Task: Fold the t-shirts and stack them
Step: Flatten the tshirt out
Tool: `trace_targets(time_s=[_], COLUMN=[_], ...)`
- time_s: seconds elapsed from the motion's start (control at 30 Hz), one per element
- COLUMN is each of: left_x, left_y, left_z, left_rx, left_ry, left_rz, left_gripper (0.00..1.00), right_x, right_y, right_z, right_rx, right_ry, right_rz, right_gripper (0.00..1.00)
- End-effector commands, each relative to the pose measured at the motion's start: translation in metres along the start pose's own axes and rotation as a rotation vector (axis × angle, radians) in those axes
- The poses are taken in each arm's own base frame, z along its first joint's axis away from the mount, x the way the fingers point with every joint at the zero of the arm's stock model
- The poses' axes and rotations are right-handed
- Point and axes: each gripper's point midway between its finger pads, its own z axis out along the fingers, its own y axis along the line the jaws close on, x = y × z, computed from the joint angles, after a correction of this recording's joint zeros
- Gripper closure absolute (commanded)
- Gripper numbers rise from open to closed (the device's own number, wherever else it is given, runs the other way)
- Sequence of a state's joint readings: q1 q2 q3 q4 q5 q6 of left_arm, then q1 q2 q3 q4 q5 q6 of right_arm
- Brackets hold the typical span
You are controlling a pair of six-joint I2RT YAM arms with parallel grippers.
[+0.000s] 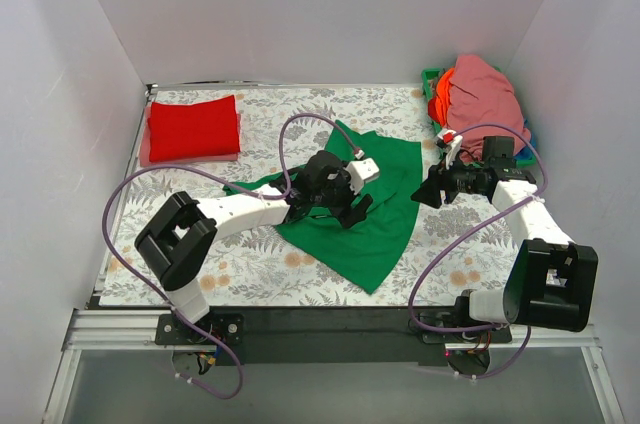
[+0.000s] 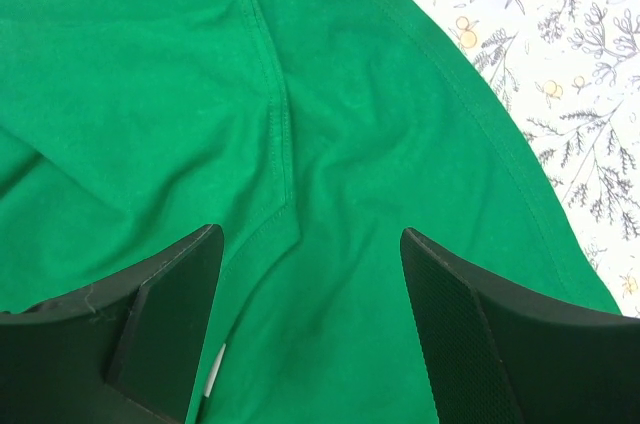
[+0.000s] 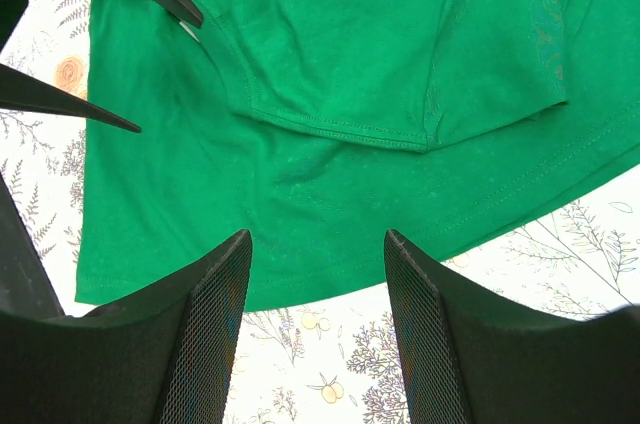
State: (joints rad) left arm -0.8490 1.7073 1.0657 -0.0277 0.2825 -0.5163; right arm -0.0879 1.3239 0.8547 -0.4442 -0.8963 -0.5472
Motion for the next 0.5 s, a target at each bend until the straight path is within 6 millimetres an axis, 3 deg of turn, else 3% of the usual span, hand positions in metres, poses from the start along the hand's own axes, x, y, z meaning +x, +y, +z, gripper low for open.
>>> trace_targets(time_s=[0.0,0.47], left_x=[-0.028,-0.018], left_y=[0.002,-0.009], left_z=[0.000,0.013], left_rx=[-0.021,-0.006], left_ry=[-0.063,-0.031], left_rz=[0.029,0.025], left_gripper=[0.30,0.30], right_x=[-0.011,-0.009], right_y=[0.002,0.001], right_z=[-0.002,-0.001], right_rx=[-0.014,-0.020], right_ry=[-0.037,-0.031], right_rz=[-0.035,-0.030], right_gripper=[0.38,0.38])
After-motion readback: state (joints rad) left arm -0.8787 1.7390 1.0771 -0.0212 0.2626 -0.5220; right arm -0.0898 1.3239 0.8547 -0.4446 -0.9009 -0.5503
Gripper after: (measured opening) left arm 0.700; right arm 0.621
